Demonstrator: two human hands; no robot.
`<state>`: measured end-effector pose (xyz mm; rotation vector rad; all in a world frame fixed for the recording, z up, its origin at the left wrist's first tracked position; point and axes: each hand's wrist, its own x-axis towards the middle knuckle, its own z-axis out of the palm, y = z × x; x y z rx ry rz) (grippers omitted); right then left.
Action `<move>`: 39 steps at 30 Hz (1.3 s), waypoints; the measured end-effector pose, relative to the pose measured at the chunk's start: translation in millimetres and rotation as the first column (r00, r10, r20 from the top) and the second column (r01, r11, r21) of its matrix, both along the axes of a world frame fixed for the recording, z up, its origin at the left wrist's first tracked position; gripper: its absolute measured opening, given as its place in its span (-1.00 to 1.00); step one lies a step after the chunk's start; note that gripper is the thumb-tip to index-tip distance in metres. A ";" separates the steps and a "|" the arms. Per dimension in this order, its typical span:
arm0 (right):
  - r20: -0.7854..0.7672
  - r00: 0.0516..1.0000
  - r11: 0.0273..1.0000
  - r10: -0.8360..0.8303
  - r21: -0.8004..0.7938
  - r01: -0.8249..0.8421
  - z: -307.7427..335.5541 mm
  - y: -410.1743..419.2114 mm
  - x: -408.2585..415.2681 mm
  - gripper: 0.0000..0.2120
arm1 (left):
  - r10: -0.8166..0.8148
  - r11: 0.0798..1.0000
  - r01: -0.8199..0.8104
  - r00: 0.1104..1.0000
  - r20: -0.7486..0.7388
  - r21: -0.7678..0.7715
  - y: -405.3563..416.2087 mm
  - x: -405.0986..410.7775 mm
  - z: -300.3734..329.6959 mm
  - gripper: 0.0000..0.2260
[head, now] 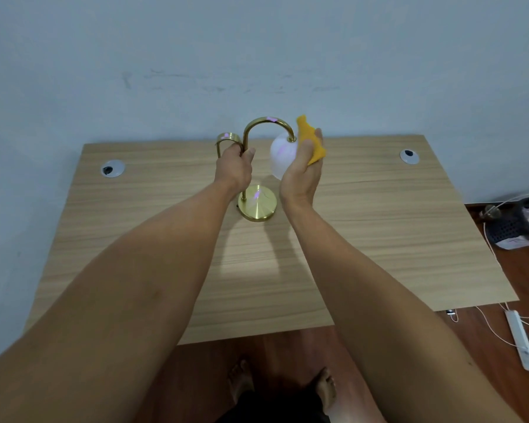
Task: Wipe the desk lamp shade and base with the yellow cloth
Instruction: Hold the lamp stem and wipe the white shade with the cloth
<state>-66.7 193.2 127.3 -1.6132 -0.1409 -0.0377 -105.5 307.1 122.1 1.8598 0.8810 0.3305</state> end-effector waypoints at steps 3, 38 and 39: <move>0.184 0.978 0.974 0.103 -0.220 -0.061 -18.2 -7.5 -17.7 -0.47 | -0.010 1.000 0.010 1.000 -0.008 0.002 0.7 -0.8 -0.4 -0.71; 0.380 0.367 0.289 0.849 -0.916 0.280 -22.6 -53.8 16.7 -0.33 | -0.124 0.992 0.127 0.986 -0.114 0.018 9.1 3.2 1.2 -0.73; 0.370 0.322 0.285 0.871 -0.917 0.280 -25.5 -61.8 18.9 -0.32 | -0.124 0.992 0.127 0.986 -0.114 0.018 9.1 2.7 1.5 -0.73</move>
